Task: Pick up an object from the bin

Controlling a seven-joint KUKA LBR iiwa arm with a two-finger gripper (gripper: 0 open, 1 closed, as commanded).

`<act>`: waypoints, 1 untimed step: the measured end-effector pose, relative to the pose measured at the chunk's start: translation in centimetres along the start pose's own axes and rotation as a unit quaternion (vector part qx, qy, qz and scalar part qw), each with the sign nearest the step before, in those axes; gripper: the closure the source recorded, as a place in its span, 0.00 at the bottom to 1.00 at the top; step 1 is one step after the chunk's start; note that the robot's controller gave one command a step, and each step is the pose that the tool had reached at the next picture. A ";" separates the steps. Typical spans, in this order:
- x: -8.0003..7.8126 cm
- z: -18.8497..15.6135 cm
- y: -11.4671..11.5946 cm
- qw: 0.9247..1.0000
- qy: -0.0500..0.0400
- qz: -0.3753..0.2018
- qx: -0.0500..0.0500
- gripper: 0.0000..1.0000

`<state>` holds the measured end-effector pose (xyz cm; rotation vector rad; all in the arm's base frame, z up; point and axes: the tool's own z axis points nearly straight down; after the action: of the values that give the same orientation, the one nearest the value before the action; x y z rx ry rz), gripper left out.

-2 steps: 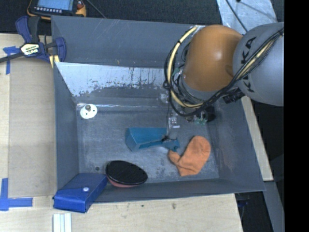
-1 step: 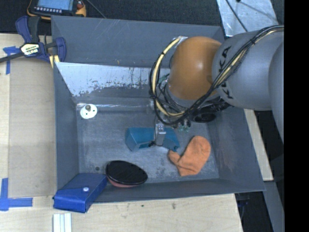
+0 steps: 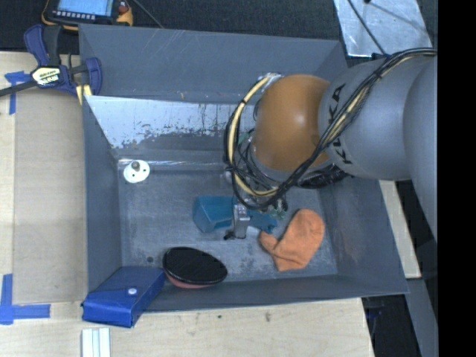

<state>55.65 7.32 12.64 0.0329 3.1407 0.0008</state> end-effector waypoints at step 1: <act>-1.8 5.5 0.0 0.999 -0.002 0.045 0.000 1.00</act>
Offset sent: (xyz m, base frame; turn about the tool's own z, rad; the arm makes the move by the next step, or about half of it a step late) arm 0.0000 0.0000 0.0000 0.0000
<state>57.46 7.31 7.12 0.1733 3.1322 0.0009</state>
